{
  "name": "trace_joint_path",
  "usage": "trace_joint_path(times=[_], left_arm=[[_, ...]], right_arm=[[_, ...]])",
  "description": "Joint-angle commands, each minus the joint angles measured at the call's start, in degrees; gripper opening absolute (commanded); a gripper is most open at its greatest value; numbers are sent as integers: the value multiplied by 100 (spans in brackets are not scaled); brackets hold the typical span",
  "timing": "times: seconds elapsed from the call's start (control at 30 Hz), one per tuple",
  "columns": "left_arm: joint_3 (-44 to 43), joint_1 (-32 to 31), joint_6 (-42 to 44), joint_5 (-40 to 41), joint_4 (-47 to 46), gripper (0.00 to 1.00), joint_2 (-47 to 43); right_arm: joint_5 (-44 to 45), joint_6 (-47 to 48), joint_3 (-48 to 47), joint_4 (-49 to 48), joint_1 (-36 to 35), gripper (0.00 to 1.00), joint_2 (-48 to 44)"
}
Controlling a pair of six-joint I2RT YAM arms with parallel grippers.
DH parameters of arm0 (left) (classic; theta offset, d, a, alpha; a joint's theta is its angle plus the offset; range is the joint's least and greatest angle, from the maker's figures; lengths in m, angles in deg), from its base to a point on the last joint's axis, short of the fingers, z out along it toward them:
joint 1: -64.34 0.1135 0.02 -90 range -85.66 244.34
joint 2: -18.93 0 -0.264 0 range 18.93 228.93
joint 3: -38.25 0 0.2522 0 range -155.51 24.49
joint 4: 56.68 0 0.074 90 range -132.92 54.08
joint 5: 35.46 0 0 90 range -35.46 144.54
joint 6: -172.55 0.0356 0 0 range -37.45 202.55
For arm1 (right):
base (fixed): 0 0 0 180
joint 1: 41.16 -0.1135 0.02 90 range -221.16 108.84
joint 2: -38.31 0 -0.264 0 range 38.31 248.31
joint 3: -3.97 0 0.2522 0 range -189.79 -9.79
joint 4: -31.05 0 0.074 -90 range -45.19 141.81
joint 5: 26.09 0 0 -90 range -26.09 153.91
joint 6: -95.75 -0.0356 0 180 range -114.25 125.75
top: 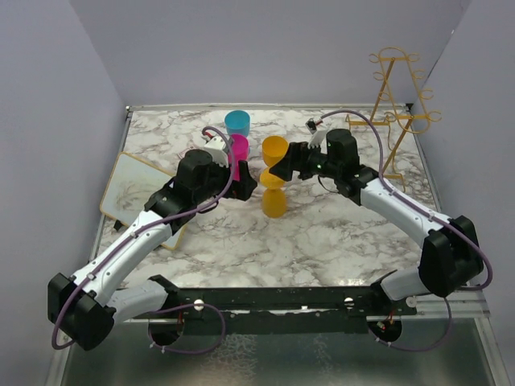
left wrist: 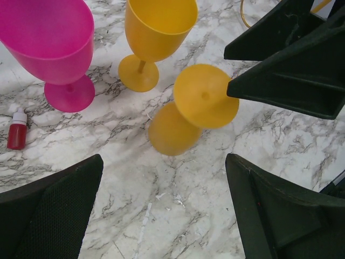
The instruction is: Take the wine glass off the wine glass rack
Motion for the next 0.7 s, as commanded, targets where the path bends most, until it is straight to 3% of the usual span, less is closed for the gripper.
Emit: trace_joint_path(times=[0.0, 0.07, 0.2, 0.4, 0.5, 0.67], left_arm=[[79, 48, 16, 10, -57, 99, -200], [104, 49, 17, -27, -50, 99, -230], [136, 58, 31, -65, 23, 99, -345], [126, 75, 90, -65, 60, 99, -423], [115, 76, 55, -99, 18, 99, -411], [91, 85, 16, -146, 10, 99, -443]], right_arm=[[113, -583, -196, 123, -14, 83, 233], [265, -676, -212, 143, -13, 74, 290], [338, -490, -198, 216, -14, 69, 285], [-244, -438, -127, 354, -14, 48, 351], [-499, -533, 74, 108, -13, 45, 373], [-766, -610, 115, -38, -12, 32, 479]])
